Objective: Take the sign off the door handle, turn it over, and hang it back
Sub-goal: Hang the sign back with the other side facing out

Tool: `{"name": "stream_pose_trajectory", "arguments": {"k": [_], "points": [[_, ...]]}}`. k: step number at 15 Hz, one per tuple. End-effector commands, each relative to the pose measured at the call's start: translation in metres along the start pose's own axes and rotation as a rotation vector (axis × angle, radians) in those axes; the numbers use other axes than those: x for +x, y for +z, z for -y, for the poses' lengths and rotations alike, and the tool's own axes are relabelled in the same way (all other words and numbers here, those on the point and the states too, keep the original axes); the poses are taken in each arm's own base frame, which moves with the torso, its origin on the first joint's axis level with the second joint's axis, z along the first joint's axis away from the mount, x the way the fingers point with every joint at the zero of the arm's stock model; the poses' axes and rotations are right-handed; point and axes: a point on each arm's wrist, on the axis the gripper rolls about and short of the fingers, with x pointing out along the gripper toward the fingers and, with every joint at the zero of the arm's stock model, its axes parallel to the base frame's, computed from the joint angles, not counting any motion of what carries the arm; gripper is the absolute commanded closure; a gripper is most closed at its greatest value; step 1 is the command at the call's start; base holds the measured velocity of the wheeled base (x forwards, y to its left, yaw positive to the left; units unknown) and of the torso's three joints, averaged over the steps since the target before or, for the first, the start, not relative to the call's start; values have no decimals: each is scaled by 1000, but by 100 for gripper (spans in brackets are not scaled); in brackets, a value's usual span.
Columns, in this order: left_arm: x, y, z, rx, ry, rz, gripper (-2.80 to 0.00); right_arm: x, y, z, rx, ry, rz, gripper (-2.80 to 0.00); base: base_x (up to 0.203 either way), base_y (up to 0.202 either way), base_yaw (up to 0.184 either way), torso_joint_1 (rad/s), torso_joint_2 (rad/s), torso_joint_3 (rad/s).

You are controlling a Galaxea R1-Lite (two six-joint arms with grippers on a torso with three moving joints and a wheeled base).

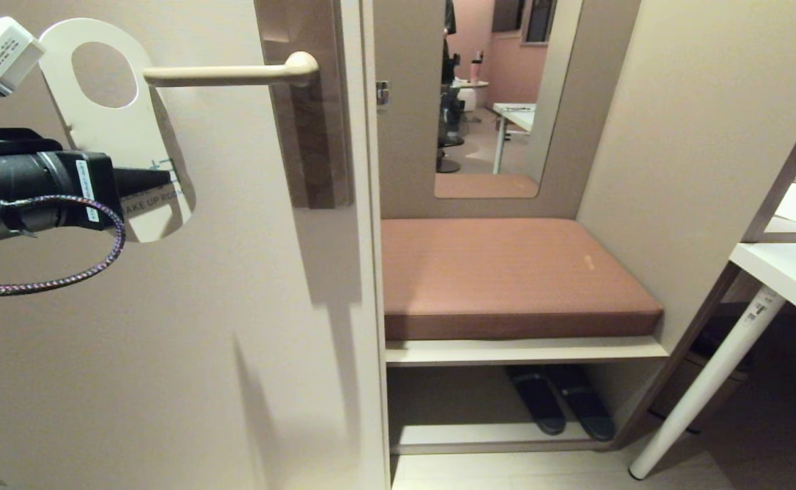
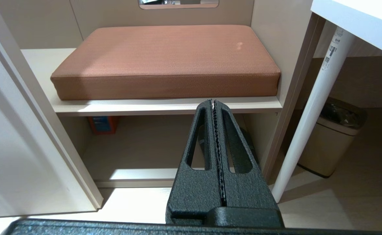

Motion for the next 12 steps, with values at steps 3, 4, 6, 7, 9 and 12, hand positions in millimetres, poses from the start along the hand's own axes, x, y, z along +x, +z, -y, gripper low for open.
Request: {"name": "stream_pose_trajectory", "arguments": {"k": [3, 4, 6, 7, 9, 12], "points": [[11, 1, -2, -4, 0, -14, 0, 0, 0, 0, 1, 0, -1, 0, 0, 0, 0, 0, 0, 0], [12, 3, -2, -3, -1, -10, 0, 0, 0, 0, 1, 0, -1, 0, 0, 0, 0, 0, 0, 0], [17, 4, -3, -3, -1, -12, 0, 0, 0, 0, 1, 0, -1, 0, 0, 0, 0, 0, 0, 0], [17, 5, -3, -3, -2, -10, 0, 0, 0, 0, 1, 0, -1, 0, 0, 0, 0, 0, 0, 0], [18, 6, -1, 0, -9, -9, 0, 0, 0, 0, 0, 0, -1, 0, 0, 0, 0, 0, 0, 0], [20, 5, 2, 3, -23, -12, 0, 0, 0, 0, 1, 0, -1, 0, 0, 0, 0, 0, 0, 0]]}}
